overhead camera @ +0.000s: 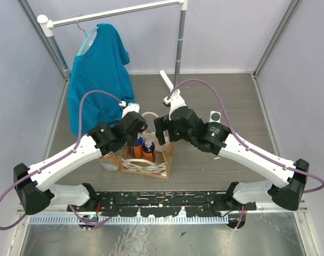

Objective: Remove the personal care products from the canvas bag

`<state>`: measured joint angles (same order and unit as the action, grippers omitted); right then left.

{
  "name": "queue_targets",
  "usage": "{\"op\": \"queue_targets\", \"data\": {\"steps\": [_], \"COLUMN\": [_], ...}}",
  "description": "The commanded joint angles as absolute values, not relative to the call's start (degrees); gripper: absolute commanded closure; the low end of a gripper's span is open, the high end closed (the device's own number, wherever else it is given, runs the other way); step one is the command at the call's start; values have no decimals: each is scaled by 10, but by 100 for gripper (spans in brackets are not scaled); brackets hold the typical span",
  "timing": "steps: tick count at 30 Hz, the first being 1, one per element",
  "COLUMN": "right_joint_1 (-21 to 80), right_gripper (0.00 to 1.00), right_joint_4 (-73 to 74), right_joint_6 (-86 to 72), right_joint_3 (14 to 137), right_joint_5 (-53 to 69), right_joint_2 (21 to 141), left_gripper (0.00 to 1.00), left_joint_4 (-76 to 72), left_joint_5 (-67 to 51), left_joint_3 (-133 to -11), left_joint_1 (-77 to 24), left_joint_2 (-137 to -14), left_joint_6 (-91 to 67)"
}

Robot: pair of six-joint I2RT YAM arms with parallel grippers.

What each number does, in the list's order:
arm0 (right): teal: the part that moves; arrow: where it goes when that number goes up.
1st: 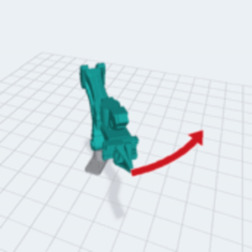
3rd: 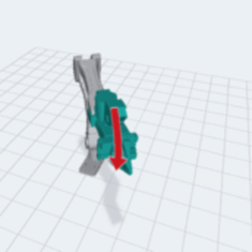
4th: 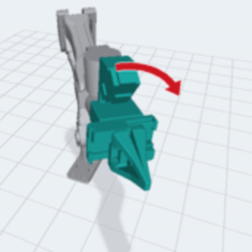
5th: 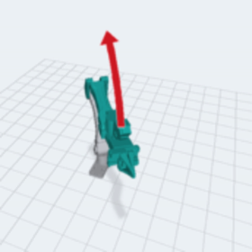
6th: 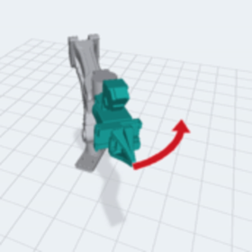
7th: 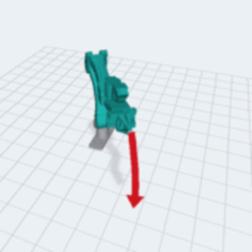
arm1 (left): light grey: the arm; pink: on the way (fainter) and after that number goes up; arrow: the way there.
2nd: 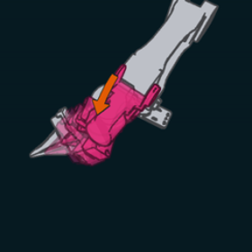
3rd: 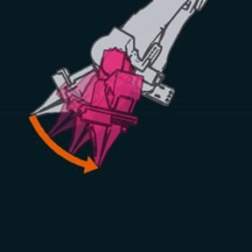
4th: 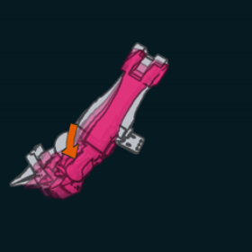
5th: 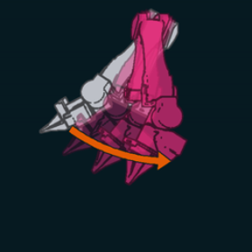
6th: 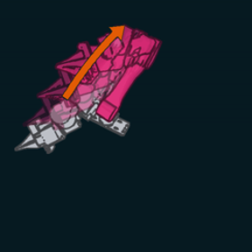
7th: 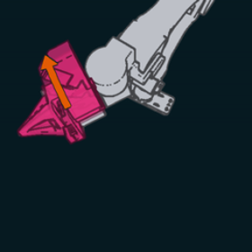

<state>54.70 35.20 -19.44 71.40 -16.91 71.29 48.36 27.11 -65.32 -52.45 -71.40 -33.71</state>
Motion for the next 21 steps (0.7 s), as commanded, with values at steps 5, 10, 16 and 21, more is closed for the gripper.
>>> {"op": "queue_targets", "data": {"steps": [5, 10, 16, 21], "right_joint_1": [576, 594, 603, 605], "right_gripper": [3, 4, 5, 8], "right_joint_4": [290, 272, 266, 262], "right_joint_6": [-200, -199, -186, -177], "right_joint_3": [700, 694, 700, 709], "right_joint_5": [-72, -52, -44, -63], "right_joint_2": [746, 788, 844, 898], "left_gripper": [100, 86, 71, 68], "left_joint_4": [529, 519, 515, 530], "left_joint_5": [336, 309, 304, 287], "left_joint_3": [-724, -706, -698, -696], "left_joint_1": [-526, -526, -526, -526], "left_joint_2": [-683, -698, -694, -681], "left_joint_6": [-329, -341, -352, -378]}}
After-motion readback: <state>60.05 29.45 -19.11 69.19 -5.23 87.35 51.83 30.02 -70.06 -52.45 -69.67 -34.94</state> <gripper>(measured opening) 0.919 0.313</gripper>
